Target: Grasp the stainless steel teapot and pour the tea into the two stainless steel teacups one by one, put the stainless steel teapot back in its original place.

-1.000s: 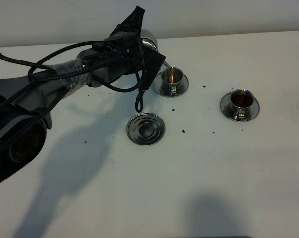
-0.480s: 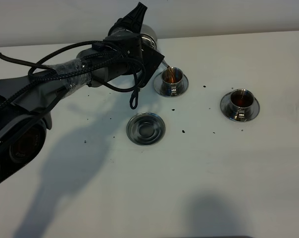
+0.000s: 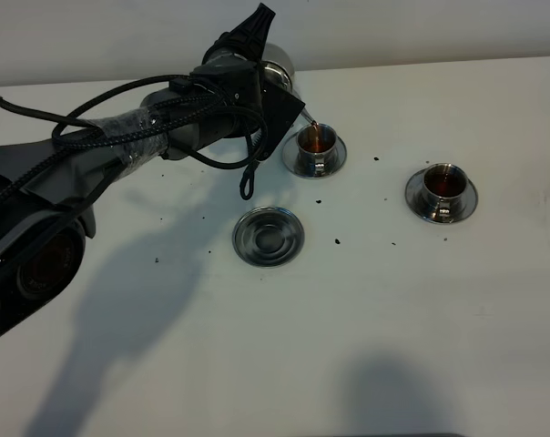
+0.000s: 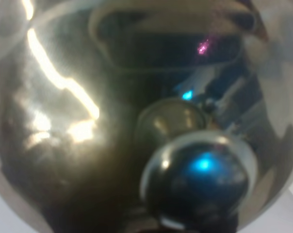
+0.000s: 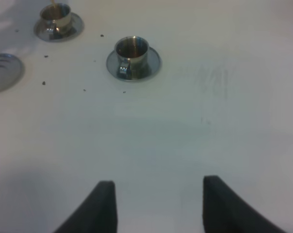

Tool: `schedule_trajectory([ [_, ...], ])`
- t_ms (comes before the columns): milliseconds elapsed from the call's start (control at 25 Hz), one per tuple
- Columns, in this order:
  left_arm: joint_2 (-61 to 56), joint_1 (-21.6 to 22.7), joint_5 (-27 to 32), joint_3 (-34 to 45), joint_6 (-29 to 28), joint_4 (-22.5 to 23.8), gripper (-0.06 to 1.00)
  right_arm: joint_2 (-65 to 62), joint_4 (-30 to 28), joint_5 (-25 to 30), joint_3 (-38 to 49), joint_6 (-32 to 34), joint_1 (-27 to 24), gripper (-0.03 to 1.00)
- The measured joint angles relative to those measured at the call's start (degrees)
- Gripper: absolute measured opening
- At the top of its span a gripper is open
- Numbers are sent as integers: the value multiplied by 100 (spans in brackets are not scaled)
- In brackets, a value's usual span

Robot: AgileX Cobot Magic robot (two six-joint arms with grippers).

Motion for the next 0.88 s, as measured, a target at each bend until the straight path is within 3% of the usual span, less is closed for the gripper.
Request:
schedule_trajectory([
  [880, 0, 45, -42, 0, 51, 382, 22, 0, 0, 0, 0, 0, 0, 40],
])
